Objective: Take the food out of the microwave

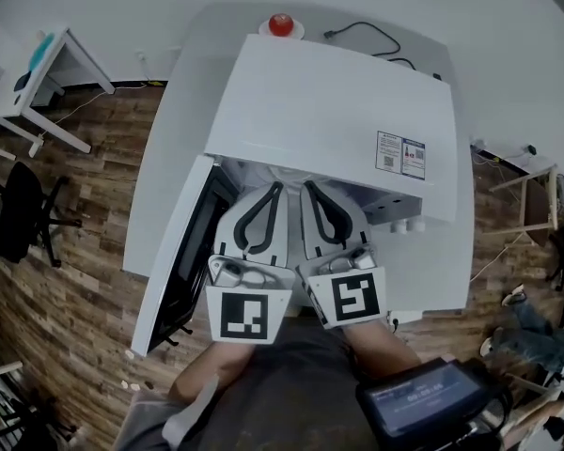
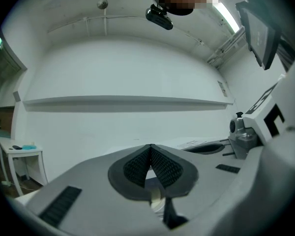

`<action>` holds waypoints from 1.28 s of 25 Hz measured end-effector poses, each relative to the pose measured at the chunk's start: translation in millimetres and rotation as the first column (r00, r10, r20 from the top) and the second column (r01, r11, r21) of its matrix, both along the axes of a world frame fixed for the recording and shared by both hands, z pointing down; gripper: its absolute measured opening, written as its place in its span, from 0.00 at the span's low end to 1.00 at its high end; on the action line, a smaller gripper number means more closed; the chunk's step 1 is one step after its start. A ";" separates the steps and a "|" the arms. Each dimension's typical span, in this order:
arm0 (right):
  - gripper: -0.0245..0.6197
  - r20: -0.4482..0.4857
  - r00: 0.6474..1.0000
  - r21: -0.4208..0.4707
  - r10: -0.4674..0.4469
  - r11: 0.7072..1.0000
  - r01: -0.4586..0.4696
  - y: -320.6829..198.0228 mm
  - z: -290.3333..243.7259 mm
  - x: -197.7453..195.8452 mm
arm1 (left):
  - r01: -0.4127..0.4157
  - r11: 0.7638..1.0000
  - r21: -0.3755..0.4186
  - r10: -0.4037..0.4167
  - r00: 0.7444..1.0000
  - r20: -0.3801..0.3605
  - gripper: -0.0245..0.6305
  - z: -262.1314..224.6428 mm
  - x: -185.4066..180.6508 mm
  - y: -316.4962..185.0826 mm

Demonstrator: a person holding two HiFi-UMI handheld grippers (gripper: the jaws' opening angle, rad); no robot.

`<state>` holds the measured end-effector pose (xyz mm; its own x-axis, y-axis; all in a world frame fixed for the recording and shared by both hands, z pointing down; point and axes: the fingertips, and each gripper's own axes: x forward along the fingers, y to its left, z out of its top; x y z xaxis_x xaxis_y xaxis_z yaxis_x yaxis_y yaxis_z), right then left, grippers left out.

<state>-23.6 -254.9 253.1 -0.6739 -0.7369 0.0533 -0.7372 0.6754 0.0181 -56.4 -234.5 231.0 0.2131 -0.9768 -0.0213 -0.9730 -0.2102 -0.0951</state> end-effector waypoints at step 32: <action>0.04 -0.124 0.992 -0.095 -0.034 0.995 0.022 -32.2 172.8 0.4 | 0.057 0.994 -0.092 -0.068 0.990 -0.123 0.05 173.1 0.5 -33.2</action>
<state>-23.2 -287.0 426.0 -0.6777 -0.7058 0.2062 -0.7138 0.6988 0.0458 -55.9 -267.7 404.0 0.1523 -0.9874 0.0423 -0.9876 -0.1504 0.0452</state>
